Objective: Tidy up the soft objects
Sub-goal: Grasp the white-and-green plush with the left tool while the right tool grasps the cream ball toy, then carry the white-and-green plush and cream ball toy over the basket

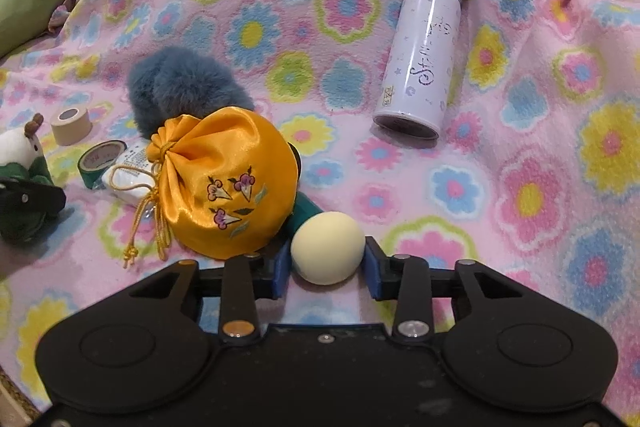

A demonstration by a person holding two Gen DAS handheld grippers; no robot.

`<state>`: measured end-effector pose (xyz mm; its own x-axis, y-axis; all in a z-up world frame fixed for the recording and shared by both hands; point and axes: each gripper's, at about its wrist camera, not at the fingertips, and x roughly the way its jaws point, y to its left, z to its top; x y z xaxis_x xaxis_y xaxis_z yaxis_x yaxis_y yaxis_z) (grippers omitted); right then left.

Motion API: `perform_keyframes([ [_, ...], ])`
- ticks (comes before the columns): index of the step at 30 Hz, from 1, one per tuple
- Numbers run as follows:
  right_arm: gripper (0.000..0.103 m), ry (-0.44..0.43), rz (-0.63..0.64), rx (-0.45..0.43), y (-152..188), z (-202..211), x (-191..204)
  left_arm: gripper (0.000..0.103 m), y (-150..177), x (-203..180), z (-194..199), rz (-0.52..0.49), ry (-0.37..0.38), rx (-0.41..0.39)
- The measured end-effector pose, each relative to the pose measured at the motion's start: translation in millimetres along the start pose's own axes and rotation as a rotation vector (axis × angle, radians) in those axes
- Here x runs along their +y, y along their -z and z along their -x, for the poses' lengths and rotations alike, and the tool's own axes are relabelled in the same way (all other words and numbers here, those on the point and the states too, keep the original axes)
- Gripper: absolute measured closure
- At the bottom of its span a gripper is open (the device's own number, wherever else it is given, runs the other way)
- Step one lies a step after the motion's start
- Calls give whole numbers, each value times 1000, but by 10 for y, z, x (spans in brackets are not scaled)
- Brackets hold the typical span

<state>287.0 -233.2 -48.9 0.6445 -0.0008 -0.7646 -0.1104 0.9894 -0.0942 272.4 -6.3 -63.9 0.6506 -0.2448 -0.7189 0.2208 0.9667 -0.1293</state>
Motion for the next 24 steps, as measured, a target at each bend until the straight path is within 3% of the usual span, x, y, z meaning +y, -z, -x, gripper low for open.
perform_keyframes([
  [5, 68, 22, -14, -6, 0, 161, 8, 46, -45, 40, 127, 40, 5, -23],
  [12, 68, 57, -59, -46, -61, 543, -14, 46, -82, -100, 488, 4, -8, -68],
  [24, 68, -54, -88, -213, -40, 1797, 218, 46, 142, -359, 1340, 15, -34, -104],
])
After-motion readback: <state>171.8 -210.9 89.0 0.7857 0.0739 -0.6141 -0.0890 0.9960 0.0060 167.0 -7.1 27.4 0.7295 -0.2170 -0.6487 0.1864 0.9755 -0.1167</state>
